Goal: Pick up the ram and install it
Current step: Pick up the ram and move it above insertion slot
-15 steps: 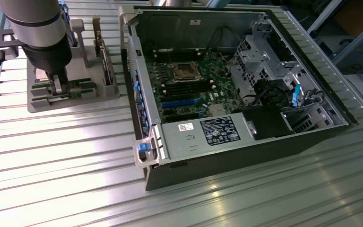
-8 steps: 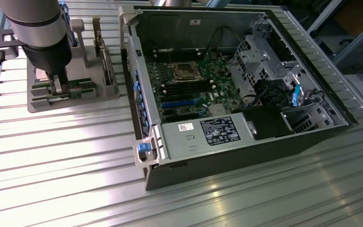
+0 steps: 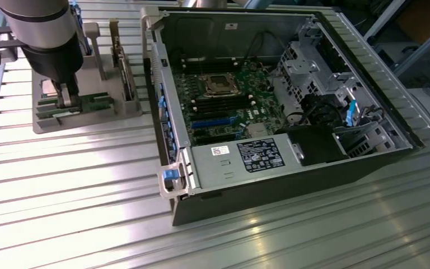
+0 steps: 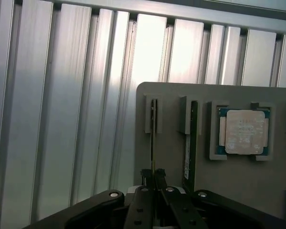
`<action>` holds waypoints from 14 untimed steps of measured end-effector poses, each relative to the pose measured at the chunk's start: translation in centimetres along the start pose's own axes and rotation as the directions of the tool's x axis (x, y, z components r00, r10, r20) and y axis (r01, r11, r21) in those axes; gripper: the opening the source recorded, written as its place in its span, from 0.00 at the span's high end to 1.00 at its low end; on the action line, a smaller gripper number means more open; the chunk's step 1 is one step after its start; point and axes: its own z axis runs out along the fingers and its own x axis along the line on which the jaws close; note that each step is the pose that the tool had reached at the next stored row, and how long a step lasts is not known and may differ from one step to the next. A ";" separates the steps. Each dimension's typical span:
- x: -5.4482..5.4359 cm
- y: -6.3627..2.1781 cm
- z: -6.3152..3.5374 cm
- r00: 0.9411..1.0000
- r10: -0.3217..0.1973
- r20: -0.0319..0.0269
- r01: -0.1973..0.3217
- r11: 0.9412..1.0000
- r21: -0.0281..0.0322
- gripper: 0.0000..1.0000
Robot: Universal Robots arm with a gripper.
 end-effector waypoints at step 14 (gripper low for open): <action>-0.1 0.10 -2.21 1.000 0.000 0.000 0.000 1.000 0.000 0.88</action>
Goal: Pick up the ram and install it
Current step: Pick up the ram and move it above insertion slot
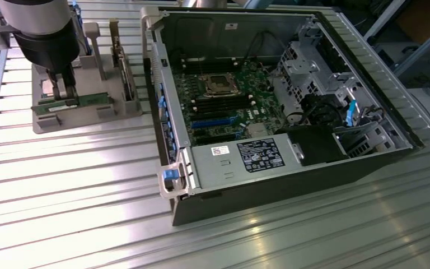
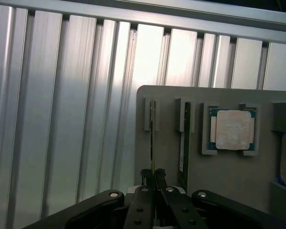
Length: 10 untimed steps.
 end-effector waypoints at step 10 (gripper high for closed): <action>0.0 0.05 -1.12 1.000 0.000 0.000 0.000 1.000 0.000 0.88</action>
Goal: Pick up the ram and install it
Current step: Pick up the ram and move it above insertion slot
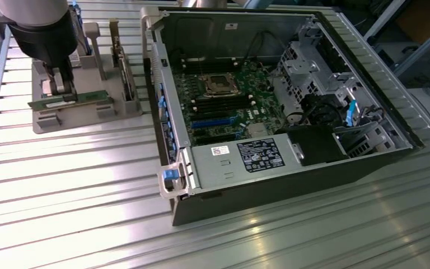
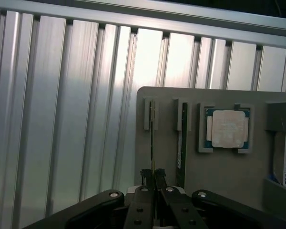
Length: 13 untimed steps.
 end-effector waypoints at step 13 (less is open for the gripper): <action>0.0 0.06 -1.27 1.000 0.000 0.000 0.000 1.000 0.000 0.88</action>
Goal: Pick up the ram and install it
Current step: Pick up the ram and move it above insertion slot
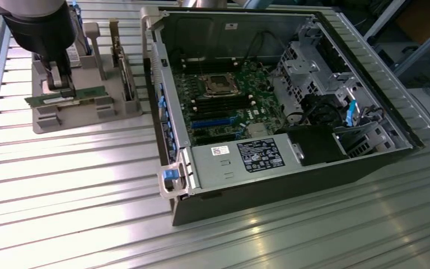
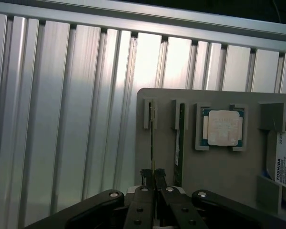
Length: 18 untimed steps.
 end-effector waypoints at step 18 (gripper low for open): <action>-0.1 0.10 -2.21 1.000 0.000 0.000 0.000 1.000 0.000 0.88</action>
